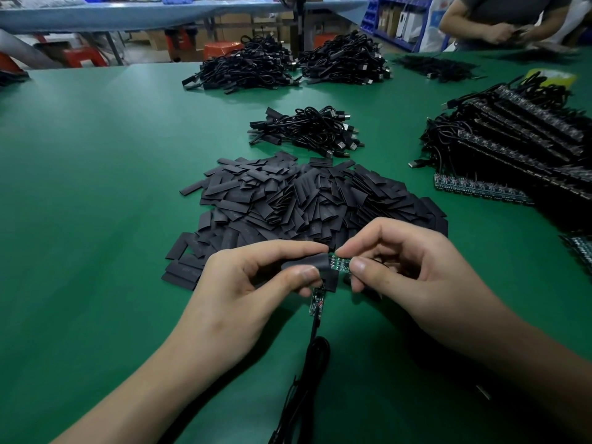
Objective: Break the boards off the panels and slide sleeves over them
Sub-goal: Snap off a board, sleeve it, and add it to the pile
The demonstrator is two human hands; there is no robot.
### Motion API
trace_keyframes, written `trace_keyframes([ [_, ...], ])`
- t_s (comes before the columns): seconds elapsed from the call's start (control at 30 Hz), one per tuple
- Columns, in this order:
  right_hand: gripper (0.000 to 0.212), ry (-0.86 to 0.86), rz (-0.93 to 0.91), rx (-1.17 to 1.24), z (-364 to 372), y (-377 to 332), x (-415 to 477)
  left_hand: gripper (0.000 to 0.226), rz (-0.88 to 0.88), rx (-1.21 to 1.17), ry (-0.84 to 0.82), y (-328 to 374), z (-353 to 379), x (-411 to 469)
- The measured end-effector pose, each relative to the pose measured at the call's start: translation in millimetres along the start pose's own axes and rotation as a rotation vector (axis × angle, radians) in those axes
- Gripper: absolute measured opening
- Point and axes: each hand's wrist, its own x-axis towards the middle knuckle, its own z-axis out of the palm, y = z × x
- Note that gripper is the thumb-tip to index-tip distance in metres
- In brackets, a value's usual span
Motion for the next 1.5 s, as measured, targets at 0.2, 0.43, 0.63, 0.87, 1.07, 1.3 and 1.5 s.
trace_keyframes([
  [0.2, 0.012, -0.051, 0.013, -0.013, -0.1, 1.5, -0.4, 0.023, 0.100, 0.243, -0.010, 2.0, -3.0, -1.2],
  [0.43, 0.008, -0.107, 0.049, -0.073, -3.3, 4.9, 1.7, 0.029, 0.167, 0.375, -0.161, 3.9, -8.7, 1.3],
  [0.63, 0.010, -0.128, 0.027, -0.089, -1.6, 7.7, -0.1, 0.025, 0.268, 0.500, -0.090, 7.0, -4.7, -0.7],
  [0.87, 0.012, -0.041, -0.088, -0.208, -1.7, 6.2, -1.2, 0.016, 0.267, 0.417, 0.018, 9.3, -2.7, -1.7],
  [1.07, 0.010, 0.060, -0.278, -0.447, -4.9, 2.0, 0.1, 0.017, 0.269, 0.408, 0.030, 9.6, -3.8, -2.1],
  [1.3, 0.008, 0.128, -0.389, -0.576, -3.4, 1.7, -0.9, 0.010, 0.366, 0.505, 0.055, 10.6, -1.6, -2.8],
  [1.5, 0.007, 0.151, -0.374, -0.547, -0.7, -0.3, -3.1, 0.013, 0.383, 0.510, 0.090, 10.9, -1.2, -3.8],
])
